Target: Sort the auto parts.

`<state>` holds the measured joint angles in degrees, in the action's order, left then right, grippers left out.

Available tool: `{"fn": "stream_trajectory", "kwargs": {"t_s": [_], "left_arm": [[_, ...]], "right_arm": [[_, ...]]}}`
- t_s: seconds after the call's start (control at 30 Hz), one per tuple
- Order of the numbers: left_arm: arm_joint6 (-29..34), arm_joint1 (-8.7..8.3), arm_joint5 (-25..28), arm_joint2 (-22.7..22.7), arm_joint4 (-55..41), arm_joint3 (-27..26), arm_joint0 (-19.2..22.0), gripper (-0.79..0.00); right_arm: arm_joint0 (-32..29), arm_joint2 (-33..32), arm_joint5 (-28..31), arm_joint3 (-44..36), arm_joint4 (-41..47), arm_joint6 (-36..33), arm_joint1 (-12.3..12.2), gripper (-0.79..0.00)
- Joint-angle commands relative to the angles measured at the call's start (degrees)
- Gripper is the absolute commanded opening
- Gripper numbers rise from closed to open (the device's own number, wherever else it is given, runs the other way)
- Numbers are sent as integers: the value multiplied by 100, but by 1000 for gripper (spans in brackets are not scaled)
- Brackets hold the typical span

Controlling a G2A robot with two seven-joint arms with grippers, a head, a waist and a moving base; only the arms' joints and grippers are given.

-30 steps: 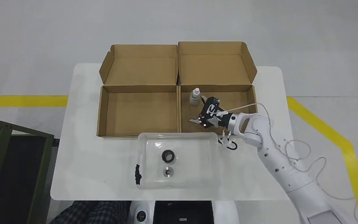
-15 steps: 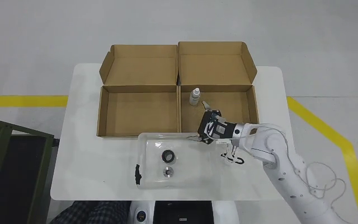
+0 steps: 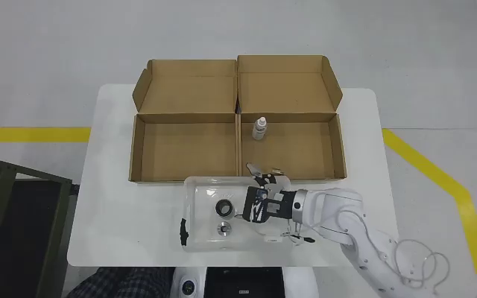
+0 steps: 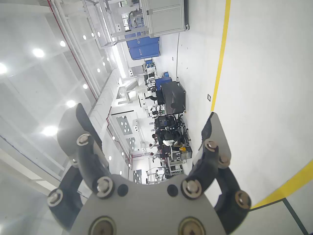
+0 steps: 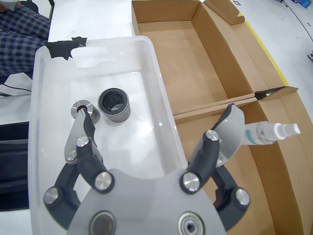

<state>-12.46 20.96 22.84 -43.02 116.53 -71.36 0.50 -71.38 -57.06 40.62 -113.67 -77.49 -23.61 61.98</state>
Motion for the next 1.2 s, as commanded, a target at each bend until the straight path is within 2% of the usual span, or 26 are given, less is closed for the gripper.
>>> {"fn": "stream_trajectory", "kwargs": {"t_s": [0.0, 0.63, 0.93, 1.17], "left_arm": [[0, 0, 0, 0, 0, 0, 0, 0], [0, 0, 0, 0, 0, 0, 0, 0], [0, 0, 0, 0, 0, 0, 0, 0], [0, 0, 0, 0, 0, 0, 0, 0]], "right_arm": [[-6, 117, 2, 10, -78, 33, 12, 0], [152, 814, -141, 481, -652, 359, 142, -6], [260, 893, -180, 725, -722, 449, 183, -200], [381, 929, -225, 941, -672, 481, 224, -252]]}}
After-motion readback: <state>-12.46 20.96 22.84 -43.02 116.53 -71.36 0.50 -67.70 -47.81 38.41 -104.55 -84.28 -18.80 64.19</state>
